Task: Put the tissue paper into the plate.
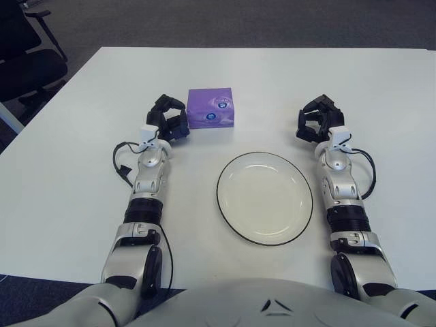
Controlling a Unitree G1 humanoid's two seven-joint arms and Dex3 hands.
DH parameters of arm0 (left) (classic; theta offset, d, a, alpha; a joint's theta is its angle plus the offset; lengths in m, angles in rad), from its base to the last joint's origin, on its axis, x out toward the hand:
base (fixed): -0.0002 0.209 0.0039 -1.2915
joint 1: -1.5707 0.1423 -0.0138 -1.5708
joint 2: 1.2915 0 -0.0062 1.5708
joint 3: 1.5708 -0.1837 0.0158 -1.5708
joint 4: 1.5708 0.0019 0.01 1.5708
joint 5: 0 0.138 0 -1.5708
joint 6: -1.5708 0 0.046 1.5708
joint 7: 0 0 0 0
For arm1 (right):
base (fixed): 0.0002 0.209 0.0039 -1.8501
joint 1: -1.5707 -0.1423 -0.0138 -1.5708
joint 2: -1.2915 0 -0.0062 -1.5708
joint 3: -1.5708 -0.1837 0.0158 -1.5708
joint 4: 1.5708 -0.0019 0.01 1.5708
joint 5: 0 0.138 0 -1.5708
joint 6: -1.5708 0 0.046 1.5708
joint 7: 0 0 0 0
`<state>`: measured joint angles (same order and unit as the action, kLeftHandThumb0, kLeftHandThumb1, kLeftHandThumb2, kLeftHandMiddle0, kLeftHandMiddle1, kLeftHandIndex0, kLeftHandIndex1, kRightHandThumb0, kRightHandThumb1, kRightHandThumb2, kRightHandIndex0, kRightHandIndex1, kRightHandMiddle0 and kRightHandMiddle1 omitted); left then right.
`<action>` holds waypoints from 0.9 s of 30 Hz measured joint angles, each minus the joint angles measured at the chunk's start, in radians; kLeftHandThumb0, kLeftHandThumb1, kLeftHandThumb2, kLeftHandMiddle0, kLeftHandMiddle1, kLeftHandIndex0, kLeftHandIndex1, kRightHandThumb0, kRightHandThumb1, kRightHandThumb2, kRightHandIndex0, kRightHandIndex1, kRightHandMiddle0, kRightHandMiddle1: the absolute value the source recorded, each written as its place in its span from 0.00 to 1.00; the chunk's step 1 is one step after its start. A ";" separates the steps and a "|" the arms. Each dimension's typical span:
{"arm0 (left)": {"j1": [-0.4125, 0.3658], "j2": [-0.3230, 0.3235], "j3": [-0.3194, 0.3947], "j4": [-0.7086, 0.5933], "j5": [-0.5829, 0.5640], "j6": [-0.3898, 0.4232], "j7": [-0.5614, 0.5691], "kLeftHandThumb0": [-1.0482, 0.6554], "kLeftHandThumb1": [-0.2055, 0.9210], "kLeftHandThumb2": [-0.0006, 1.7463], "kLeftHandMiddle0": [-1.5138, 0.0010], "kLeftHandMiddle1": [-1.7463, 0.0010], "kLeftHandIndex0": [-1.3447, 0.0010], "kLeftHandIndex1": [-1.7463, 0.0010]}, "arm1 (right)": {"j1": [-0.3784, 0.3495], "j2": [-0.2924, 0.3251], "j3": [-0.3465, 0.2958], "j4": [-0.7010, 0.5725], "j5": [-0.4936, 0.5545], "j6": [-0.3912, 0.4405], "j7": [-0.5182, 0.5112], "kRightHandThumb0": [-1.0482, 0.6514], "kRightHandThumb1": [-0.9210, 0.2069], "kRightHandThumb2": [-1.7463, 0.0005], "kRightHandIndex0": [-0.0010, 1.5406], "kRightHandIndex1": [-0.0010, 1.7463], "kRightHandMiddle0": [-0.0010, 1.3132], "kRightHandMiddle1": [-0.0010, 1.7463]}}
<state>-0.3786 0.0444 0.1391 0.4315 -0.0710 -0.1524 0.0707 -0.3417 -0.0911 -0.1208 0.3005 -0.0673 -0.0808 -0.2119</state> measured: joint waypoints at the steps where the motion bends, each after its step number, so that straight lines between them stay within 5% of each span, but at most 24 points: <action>1: 0.000 0.000 0.000 0.000 0.000 0.000 0.000 0.34 0.50 0.72 0.20 0.00 0.57 0.00 | 0.000 0.000 0.000 0.000 0.000 0.000 0.000 0.35 0.48 0.29 0.77 1.00 0.43 1.00; 27: 0.000 -0.001 0.003 -0.001 -0.003 0.000 0.000 0.34 0.48 0.74 0.21 0.00 0.56 0.00 | 0.001 -0.001 0.000 -0.001 0.000 0.005 0.000 0.34 0.49 0.28 0.78 1.00 0.44 1.00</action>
<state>-0.3785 0.0433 0.1422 0.4306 -0.0736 -0.1524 0.0707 -0.3411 -0.0923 -0.1205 0.2992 -0.0672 -0.0755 -0.2118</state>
